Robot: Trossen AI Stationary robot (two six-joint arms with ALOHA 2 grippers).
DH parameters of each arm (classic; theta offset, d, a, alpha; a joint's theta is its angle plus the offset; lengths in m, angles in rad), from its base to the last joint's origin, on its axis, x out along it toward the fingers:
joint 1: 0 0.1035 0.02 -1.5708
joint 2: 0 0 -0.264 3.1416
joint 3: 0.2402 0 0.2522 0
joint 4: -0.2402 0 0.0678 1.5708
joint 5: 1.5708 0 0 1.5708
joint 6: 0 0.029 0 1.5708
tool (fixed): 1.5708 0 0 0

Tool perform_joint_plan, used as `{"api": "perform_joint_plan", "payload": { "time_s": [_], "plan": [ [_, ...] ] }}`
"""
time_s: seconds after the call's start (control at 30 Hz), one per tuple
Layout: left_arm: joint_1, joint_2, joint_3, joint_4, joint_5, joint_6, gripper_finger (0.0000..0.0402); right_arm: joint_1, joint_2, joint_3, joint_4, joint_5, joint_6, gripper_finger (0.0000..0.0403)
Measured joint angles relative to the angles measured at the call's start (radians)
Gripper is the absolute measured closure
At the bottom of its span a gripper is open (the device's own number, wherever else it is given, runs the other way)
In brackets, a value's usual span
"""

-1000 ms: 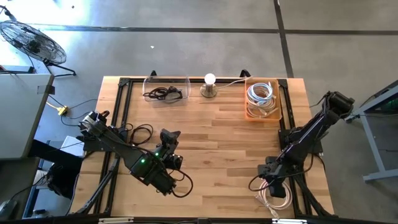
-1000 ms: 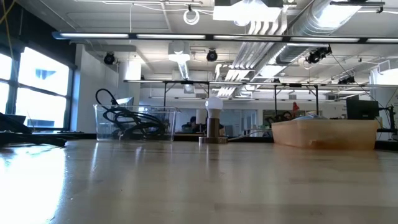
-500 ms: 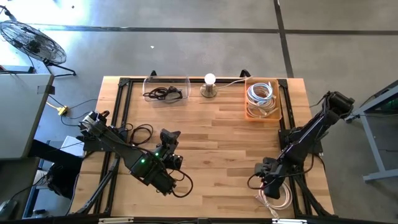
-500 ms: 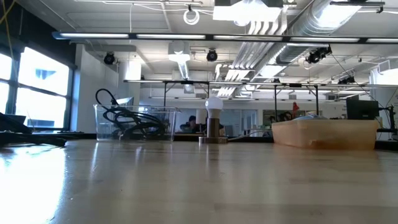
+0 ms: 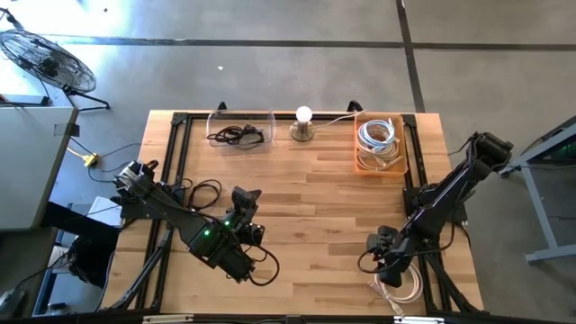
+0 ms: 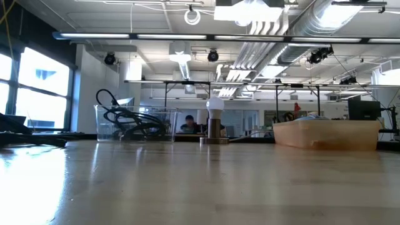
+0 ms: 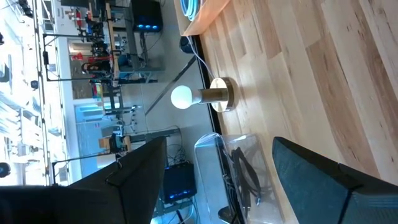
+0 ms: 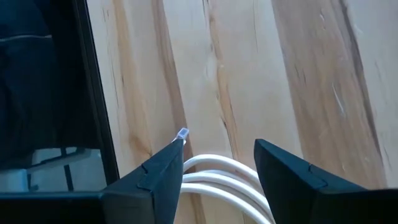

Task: Pick & Place USB Port
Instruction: Put the white HDMI cable into the orange bin

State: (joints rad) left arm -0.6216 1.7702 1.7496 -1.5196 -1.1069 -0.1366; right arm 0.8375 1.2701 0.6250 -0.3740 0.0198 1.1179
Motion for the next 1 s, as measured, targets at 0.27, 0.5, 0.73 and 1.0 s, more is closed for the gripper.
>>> {"api": "perform_joint_plan", "payload": {
  "time_s": [0.27,0.5,0.73,1.0],
  "plan": [
    [0.000,0.000,0.000,0.000,0.000,0.000,0.0115,0.000,0.000,0.000,-0.002,0.081,0.000,0.0215],
    [0.000,0.000,0.000,0.000,0.000,0.000,0.0115,0.000,0.000,0.000,-0.004,0.141,0.000,0.0215],
    [0.000,0.000,0.000,0.001,0.000,0.000,0.0115,0.000,0.000,0.000,-0.026,0.173,-0.062,0.0214],
    [0.000,0.000,0.000,0.001,-0.001,0.000,0.0115,0.000,0.000,0.000,0.029,0.190,-0.125,0.0214]
  ]
}}
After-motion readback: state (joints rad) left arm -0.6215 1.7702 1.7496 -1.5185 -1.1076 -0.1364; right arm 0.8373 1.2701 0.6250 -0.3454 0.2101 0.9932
